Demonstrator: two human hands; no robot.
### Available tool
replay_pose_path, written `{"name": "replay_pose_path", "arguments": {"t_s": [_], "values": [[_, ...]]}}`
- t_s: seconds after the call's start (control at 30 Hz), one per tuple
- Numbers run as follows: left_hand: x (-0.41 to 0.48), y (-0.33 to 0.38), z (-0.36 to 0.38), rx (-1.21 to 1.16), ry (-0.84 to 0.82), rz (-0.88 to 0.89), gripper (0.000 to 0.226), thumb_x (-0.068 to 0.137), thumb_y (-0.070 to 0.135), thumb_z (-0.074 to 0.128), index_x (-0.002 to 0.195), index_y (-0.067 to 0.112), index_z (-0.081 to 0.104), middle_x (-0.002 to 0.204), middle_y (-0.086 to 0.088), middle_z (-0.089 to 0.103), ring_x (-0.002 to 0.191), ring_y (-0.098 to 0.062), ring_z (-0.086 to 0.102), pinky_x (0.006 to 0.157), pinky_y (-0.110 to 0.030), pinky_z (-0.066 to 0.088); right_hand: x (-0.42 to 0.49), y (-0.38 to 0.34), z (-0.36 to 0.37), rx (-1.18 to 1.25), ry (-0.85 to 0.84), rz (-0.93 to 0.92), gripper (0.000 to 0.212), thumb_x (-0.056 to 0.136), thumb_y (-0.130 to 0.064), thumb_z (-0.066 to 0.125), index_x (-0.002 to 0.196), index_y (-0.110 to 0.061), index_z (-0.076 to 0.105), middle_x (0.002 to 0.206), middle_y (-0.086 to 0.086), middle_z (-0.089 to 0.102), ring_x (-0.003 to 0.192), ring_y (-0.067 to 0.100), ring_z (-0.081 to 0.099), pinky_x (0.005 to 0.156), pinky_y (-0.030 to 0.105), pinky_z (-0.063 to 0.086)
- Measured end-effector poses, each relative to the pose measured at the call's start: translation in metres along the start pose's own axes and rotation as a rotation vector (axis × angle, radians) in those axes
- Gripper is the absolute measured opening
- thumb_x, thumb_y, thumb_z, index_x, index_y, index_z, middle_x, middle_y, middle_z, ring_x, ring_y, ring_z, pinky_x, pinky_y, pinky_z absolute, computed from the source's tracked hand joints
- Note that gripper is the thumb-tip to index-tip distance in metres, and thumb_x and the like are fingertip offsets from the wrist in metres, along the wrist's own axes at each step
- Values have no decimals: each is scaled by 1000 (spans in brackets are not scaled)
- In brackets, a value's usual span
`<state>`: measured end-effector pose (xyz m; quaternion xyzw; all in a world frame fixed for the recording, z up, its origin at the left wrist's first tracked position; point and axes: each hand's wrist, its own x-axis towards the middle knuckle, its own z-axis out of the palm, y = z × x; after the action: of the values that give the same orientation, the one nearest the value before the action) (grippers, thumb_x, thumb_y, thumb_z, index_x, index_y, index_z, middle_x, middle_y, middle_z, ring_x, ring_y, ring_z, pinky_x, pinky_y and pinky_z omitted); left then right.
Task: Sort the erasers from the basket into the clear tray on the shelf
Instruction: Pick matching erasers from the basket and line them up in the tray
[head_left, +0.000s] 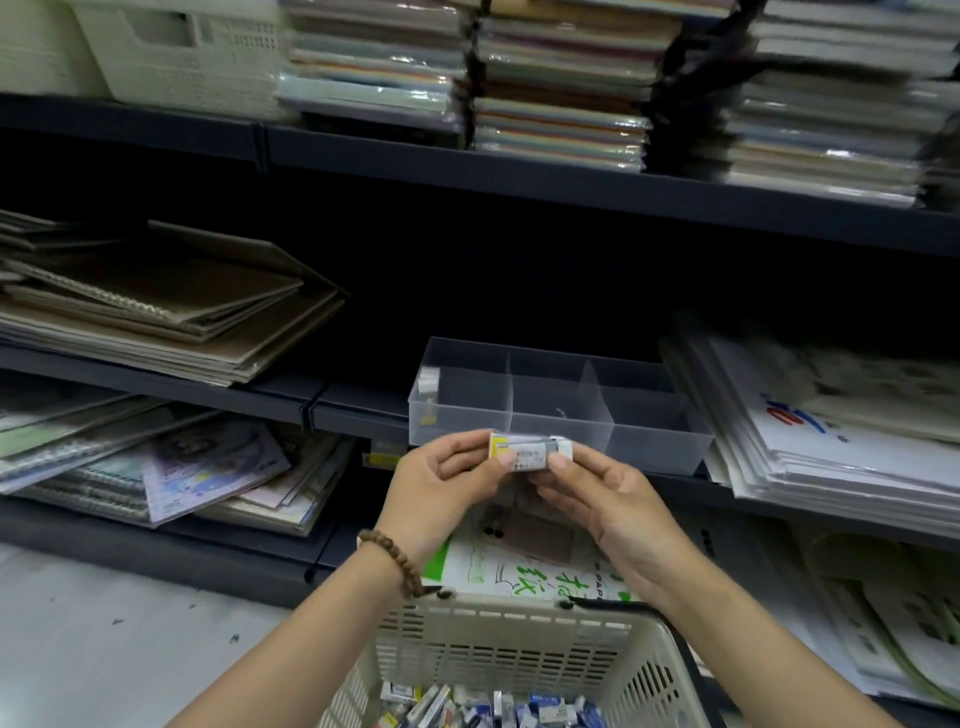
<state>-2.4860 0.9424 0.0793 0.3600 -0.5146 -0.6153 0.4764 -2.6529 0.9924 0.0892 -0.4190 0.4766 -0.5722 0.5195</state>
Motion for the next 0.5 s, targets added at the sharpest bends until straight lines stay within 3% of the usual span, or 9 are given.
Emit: {"name": "replay_pose_path", "arguments": {"t_s": [0.1, 0.2, 0.3, 0.4, 0.5], "values": [[12, 10, -12, 65, 87, 133, 30, 68, 26, 75, 97, 23, 69, 90, 5, 74, 88, -9, 70, 68, -17, 55, 23, -11, 19, -7, -38, -70, 38, 85, -19, 62, 122, -10, 60, 111, 4, 71, 104, 15, 66, 85, 18, 53], [23, 18, -28, 248, 145, 298, 22, 76, 32, 67, 98, 36, 66, 91, 16, 71, 90, 0, 67, 78, -15, 53, 50, -19, 37, -84, -56, -121, 29, 87, -14, 62, 115, -12, 61, 107, 5, 71, 98, 15, 68, 78, 17, 53], [33, 16, -46, 525, 58, 348, 48, 81, 51, 50, 125, 33, 56, 113, 17, 64, 106, 4, 58, 89, -16, 48, 79, -25, 48, -281, -56, -171, 26, 90, -12, 59, 116, -8, 57, 107, 5, 69, 94, 14, 67, 79, 18, 54], [44, 8, -62, 568, 12, 270, 70, 80, 60, 39, 141, 28, 37, 144, 14, 39, 132, -1, 34, 111, -27, 30, 108, -32, 52, -456, -120, -169, 29, 92, -13, 58, 119, -3, 53, 107, 9, 66, 88, 9, 65, 79, 15, 54], [50, 1, -75, 508, 53, 173, 73, 78, 57, 39, 143, 25, 31, 144, 16, 31, 131, 3, 28, 106, -12, 23, 133, -40, 55, -663, -165, -177, 30, 91, -12, 59, 119, -3, 51, 107, 11, 63, 83, 7, 63, 71, 12, 52]]}}
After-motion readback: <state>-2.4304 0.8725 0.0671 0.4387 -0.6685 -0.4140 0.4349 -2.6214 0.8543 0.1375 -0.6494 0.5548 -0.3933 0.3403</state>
